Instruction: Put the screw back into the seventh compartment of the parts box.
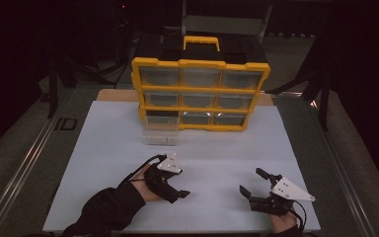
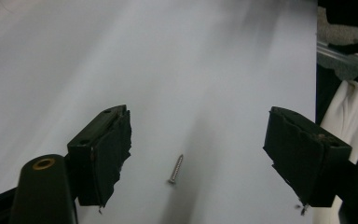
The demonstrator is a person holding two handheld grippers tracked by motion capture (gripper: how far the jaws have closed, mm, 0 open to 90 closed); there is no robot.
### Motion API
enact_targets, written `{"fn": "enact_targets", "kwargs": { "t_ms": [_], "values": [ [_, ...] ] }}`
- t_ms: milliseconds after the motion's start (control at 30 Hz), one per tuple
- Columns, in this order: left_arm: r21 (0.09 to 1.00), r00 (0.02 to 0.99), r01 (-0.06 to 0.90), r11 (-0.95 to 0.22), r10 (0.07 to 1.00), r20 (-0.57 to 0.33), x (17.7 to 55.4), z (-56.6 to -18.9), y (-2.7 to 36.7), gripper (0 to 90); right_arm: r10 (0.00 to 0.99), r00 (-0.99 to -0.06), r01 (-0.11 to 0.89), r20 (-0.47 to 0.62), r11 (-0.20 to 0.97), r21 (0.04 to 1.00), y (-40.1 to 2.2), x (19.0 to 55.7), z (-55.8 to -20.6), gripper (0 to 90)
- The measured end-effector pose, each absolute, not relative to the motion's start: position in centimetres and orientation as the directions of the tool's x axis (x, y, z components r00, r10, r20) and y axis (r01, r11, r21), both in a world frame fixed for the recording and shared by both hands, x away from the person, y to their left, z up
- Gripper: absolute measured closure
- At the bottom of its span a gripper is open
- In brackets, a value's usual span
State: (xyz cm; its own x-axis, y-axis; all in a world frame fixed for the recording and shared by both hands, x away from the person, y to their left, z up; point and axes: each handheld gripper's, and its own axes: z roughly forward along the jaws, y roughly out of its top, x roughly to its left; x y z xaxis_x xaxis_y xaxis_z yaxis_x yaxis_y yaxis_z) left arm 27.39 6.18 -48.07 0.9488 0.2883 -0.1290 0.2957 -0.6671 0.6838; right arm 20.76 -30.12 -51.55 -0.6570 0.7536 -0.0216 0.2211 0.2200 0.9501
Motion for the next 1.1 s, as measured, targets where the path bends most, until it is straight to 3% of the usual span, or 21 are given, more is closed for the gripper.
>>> {"fn": "enact_targets", "kwargs": {
  "t_ms": [367, 1100],
  "values": [
    [0.631, 0.962, 0.263, -0.73, 0.247, -0.115, 27.5, -49.5, 5.7, 46.7, 0.754, -0.656, 0.221, -0.022, 0.22, 0.95, -30.1, 20.7, -51.5, 14.9],
    [0.565, 0.969, 0.241, -0.789, 0.232, -0.089, 28.2, -52.0, 4.6, 73.4, 0.753, -0.658, 0.218, -0.024, 0.221, 0.951, -30.1, 20.7, -51.5, 14.9]
  ]
}}
